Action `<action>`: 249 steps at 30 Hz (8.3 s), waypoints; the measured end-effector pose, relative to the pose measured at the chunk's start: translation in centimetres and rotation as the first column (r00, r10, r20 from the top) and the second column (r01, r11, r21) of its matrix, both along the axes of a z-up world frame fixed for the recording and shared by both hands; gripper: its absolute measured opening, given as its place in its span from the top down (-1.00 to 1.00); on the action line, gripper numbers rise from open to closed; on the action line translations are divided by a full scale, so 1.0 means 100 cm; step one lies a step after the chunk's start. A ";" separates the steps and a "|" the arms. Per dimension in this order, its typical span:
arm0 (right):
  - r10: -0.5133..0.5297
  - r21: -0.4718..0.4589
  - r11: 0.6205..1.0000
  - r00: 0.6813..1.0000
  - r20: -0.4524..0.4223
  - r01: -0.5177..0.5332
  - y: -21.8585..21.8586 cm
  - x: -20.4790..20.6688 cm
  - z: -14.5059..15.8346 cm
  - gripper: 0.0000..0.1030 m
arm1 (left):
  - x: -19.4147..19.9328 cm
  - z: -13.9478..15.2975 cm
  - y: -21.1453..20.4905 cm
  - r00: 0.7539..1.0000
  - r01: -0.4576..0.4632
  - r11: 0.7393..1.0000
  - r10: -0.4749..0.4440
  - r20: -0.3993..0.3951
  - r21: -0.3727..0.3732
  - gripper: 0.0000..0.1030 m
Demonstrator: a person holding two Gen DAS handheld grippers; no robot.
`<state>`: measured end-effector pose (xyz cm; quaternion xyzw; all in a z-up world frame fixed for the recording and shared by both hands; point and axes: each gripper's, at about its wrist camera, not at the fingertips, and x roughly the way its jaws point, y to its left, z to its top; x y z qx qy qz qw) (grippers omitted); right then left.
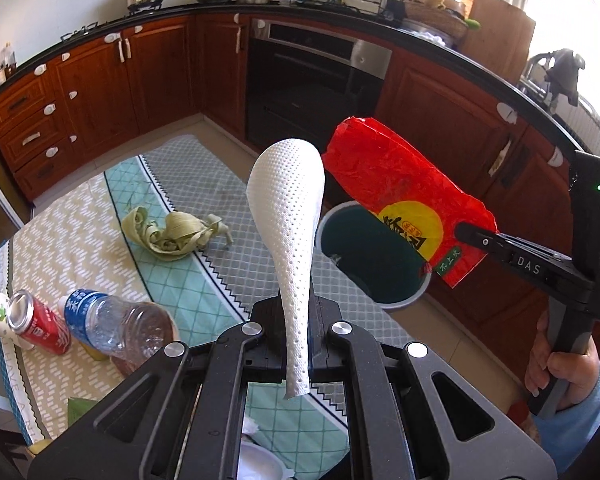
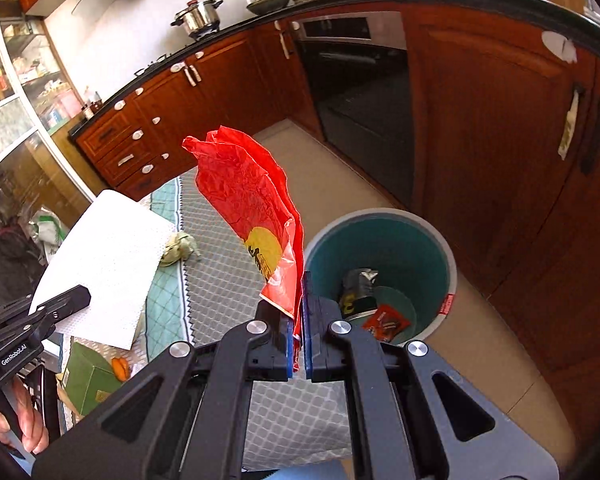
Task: Collect trash
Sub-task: 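Carry the towel and red bag over the bin and release both, then move both open tools back over the table, then grasp the green box with the left tool while the right tool grasps the white-red cup, then carry the green box and cup over the bin and release both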
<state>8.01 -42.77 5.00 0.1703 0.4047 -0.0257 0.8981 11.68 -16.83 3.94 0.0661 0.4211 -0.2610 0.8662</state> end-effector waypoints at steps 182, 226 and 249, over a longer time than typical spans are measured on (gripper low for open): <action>0.090 0.069 0.994 0.987 -0.134 -0.082 0.022 -0.006 -0.034 0.05 | -0.027 -0.009 0.010 0.995 0.100 0.994 -0.100 -0.004 -0.038 0.50; -0.098 0.066 0.991 0.958 -0.270 0.119 -0.127 0.056 -0.109 0.04 | 0.084 -0.142 -0.194 0.931 0.227 0.970 -0.192 -0.310 0.083 -0.44; -0.069 0.099 0.989 0.927 -0.369 0.113 -0.092 0.063 -0.125 -0.65 | 0.069 -0.117 -0.123 0.954 0.127 0.991 -0.109 -0.281 0.049 -0.91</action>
